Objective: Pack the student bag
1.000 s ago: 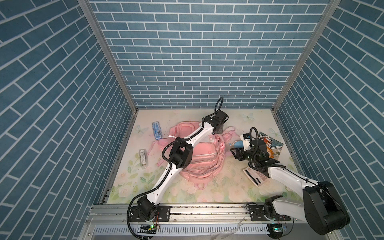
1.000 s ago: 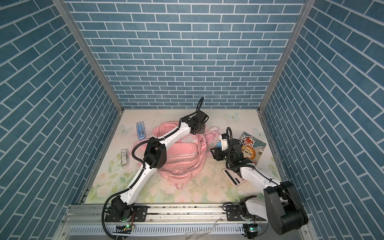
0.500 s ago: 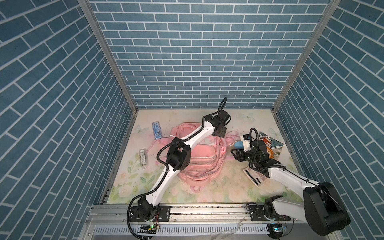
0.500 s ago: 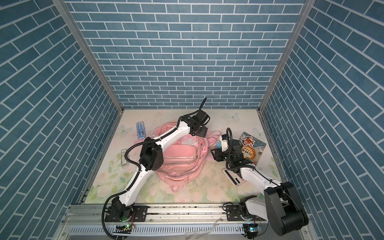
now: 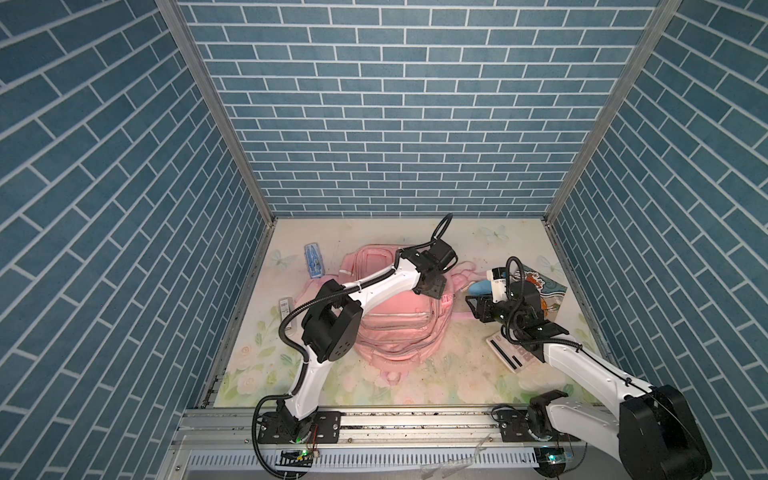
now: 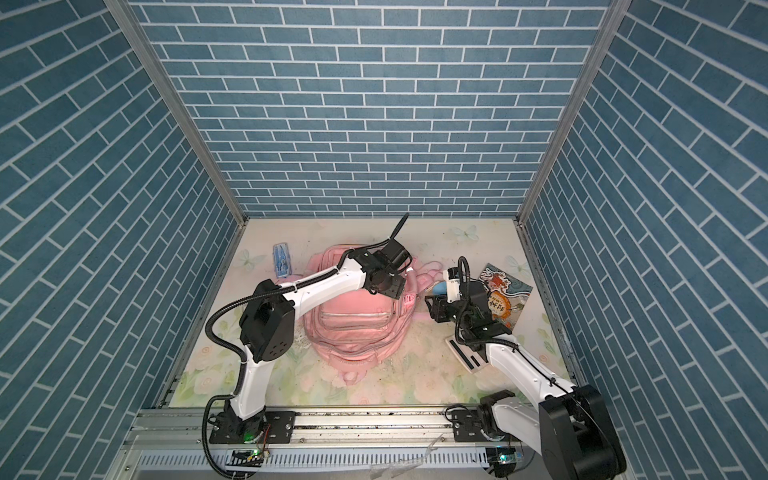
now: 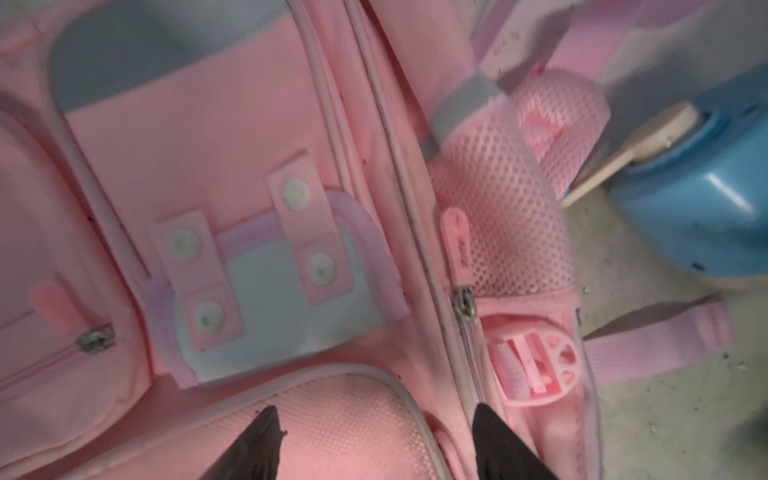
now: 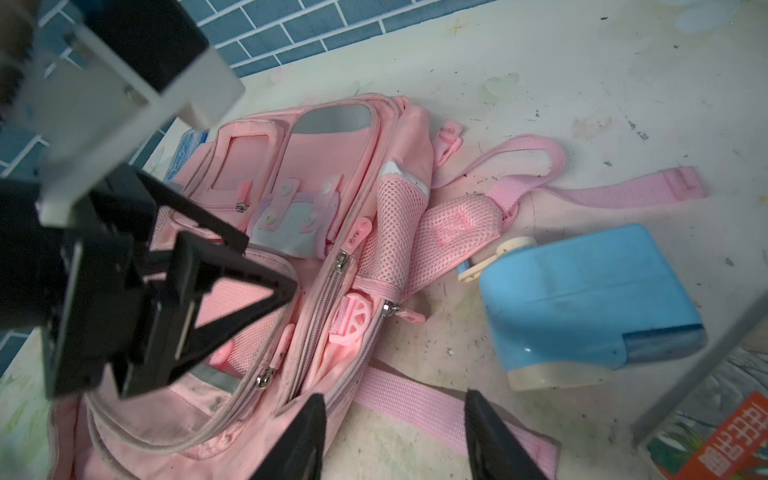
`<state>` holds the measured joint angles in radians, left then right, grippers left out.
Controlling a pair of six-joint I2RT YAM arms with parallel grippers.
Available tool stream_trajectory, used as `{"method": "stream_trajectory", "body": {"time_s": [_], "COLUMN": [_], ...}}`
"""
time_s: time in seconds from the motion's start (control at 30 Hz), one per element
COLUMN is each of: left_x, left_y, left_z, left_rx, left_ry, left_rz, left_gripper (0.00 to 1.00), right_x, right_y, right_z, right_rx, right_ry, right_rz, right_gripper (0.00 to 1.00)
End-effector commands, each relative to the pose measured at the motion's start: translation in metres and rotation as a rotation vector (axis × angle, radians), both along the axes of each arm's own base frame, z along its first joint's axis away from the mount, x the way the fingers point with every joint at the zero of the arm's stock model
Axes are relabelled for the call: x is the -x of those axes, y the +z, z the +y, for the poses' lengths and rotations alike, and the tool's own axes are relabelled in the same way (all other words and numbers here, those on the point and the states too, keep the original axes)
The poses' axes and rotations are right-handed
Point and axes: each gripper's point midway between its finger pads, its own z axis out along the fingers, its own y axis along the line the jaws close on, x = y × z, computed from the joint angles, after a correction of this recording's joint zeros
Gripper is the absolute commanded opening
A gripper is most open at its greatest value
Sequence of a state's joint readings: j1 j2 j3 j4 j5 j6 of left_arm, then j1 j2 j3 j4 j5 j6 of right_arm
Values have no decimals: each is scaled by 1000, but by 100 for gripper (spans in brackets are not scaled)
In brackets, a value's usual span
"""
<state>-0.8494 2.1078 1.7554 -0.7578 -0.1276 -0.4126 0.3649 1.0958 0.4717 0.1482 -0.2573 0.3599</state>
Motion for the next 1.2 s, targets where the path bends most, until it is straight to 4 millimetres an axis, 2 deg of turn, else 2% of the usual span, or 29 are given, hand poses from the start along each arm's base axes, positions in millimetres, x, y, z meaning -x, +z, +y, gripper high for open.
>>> {"method": "stream_trajectory", "body": {"time_s": [0.0,0.2,0.3,0.63,0.93,1.17], "left_x": [8,12,8,-2,-13,-7], "left_y": [0,-11,-16,-7,-35,-54], "left_z": [-7,-8,-4,7,16,9], "left_rx": [4,9,-18,7,-24,-50], "left_ry": [2,24,60,199,249,202], "left_rz": [-10,11,4,-28,11,77], "left_gripper": [73,70,70,62,54,53], "right_x": [-1,1,2,1,0,1], "right_y": [-1,-3,-5,-11,-14,-15], "right_z": [-4,-3,-4,-2,1,1], "right_rx": [18,8,10,19,26,33], "right_ry": [-28,-21,-22,-10,11,17], "right_rz": [0,7,8,16,18,18], "right_gripper": [54,53,53,51,50,49]}}
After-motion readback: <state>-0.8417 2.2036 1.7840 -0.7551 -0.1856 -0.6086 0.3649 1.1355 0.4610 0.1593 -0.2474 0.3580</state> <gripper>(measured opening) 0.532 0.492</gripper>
